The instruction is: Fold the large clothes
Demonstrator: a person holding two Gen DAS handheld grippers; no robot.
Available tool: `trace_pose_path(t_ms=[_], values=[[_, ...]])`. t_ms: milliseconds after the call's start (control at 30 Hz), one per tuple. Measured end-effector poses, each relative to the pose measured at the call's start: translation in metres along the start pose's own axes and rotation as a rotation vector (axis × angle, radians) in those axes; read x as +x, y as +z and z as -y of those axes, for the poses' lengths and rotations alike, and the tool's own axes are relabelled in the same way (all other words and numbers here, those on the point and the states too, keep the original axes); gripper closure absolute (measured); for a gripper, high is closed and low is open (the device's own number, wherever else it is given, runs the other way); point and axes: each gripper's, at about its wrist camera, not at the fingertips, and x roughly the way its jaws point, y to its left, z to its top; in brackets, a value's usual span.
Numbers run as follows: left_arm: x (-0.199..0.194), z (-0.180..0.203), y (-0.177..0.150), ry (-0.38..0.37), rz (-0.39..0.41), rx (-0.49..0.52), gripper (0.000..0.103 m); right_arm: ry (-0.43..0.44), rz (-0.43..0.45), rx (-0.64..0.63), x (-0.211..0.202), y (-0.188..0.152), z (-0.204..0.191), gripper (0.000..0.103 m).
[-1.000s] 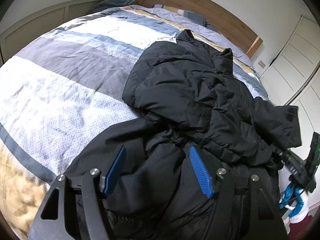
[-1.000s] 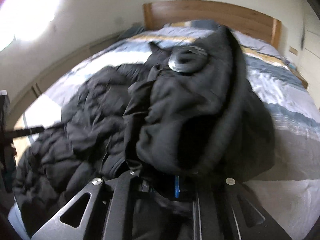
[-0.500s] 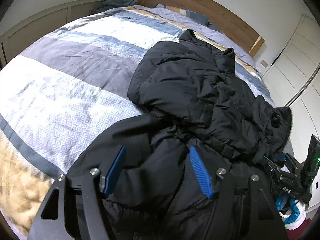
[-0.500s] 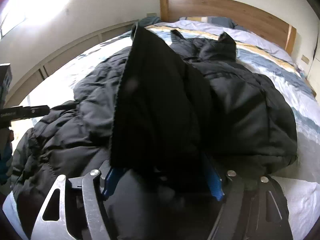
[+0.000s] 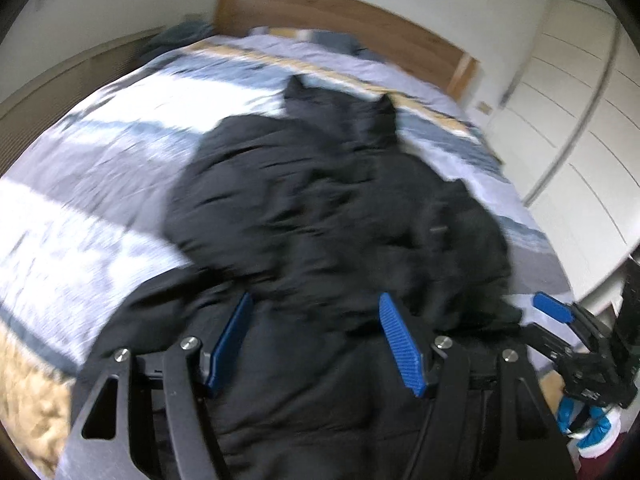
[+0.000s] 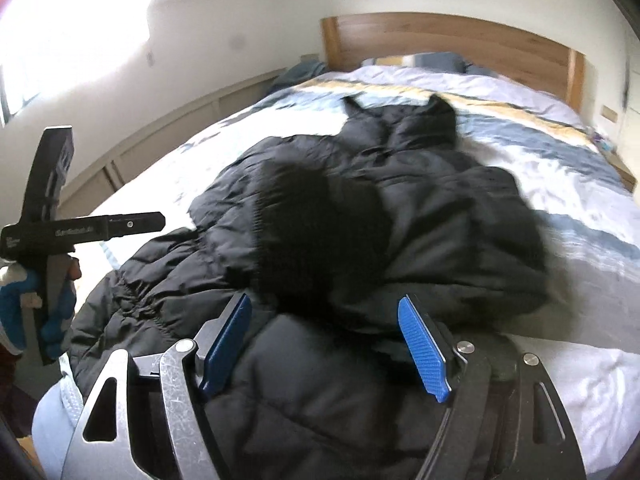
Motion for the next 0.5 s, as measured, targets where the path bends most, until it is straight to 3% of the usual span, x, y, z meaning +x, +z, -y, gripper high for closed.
trace_pose_path(t_ms=[233,400,500], values=[[0.025,0.087,0.025,-0.136,0.002,0.134,0.039,-0.144,0.026,0.099,-0.014,0.008,0.078,0.028],[0.069,0.116,0.037,-0.136,-0.028,0.197,0.039,-0.188,0.030,0.135,0.005,0.023,0.112,0.028],[0.105,0.111,0.037,-0.087,-0.069,0.207,0.039,-0.180,0.029,0.157,0.027,0.033,0.121,0.028]])
